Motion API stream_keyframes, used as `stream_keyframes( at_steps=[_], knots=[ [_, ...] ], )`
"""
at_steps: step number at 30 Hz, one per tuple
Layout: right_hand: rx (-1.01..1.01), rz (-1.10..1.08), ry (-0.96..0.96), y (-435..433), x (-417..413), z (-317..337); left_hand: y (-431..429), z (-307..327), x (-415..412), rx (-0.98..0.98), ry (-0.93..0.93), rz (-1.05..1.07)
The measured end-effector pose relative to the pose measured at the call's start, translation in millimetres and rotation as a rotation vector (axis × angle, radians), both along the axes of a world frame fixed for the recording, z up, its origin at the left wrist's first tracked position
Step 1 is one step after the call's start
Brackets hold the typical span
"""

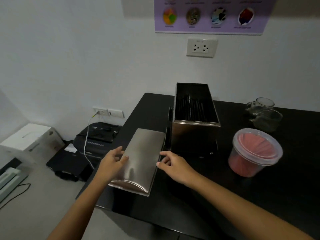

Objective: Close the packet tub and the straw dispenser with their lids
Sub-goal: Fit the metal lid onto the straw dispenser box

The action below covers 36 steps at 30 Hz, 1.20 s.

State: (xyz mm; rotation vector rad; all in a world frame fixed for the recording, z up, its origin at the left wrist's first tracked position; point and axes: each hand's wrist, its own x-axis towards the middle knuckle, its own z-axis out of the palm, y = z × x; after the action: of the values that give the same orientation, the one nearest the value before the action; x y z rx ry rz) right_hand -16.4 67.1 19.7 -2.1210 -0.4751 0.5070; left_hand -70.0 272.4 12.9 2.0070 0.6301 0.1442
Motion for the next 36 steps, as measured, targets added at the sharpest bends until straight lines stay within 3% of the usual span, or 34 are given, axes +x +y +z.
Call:
stream_keyframes(
  at_steps=[4,9,16,22,36],
  knots=[
    [-0.068,-0.163,0.019,28.7,7.4,-14.8,24.6,-16.7,17.8,-0.026,0.059,-0.04],
    [-0.119,-0.361,0.112,58.1,14.7,-27.3,52.3,-32.7,44.7,0.317,0.249,-0.207],
    [-0.26,-0.375,0.111,70.7,18.7,-37.5,29.5,-37.7,48.0,0.535,0.343,-0.285],
    [-0.265,-0.417,0.099,87.5,20.5,-43.3,32.3,-34.8,52.9,0.406,0.304,-0.276],
    [-0.048,-0.47,0.147,88.2,18.1,-42.6,28.1,-31.7,54.6,0.2,0.16,-0.16]
  ],
)
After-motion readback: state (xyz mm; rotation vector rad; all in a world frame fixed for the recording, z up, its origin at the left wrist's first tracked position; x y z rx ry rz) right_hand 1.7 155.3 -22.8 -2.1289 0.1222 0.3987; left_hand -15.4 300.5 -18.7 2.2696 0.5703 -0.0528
